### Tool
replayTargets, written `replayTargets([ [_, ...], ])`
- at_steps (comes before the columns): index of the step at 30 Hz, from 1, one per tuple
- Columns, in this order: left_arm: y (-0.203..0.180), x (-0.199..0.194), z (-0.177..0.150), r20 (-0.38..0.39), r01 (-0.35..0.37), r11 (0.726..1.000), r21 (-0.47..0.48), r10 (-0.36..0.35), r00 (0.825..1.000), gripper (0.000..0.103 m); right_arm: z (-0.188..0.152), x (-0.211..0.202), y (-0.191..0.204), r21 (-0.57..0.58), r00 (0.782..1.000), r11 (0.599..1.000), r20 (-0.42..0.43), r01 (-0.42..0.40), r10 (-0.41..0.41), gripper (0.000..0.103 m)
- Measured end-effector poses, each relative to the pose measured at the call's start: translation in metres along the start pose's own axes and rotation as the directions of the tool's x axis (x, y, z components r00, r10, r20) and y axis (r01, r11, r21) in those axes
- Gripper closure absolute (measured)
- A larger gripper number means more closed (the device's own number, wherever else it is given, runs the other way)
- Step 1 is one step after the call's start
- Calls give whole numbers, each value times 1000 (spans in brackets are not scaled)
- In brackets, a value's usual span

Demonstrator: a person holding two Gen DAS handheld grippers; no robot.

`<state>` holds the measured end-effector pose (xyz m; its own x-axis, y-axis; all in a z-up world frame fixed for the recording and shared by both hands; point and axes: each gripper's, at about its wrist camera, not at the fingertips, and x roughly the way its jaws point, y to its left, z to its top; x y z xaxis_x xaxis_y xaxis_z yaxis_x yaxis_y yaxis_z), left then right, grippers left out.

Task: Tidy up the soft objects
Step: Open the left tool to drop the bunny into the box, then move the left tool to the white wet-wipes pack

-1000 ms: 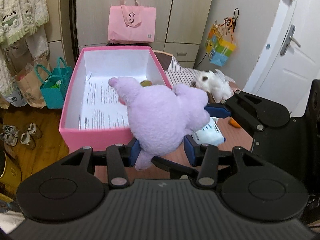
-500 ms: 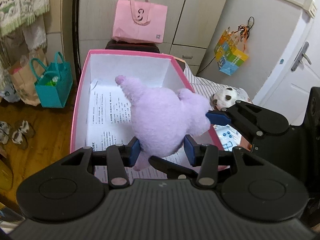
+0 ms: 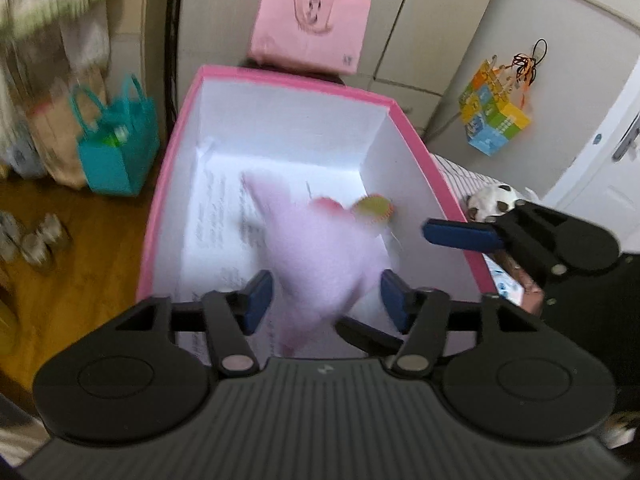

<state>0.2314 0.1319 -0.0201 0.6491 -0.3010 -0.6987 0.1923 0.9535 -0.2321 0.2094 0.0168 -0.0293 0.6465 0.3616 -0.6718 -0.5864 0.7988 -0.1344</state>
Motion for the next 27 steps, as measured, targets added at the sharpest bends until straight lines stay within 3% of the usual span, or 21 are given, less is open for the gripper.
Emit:
replayTargets([
  [5, -9, -26, -3, 55, 1, 998, 56, -4, 998, 32, -7, -19, 0, -11, 1000, 1000, 4, -22, 22, 12],
  [18, -35, -97, -24, 121, 48, 994, 94, -59, 991, 30, -22, -83, -4, -12, 997, 1000, 74, -15, 16, 12],
  [27, -83, -135, -59, 165, 140, 968, 206, -176, 970, 30, -64, -145, -17, -23, 991, 1000, 132, 8, -5, 12],
])
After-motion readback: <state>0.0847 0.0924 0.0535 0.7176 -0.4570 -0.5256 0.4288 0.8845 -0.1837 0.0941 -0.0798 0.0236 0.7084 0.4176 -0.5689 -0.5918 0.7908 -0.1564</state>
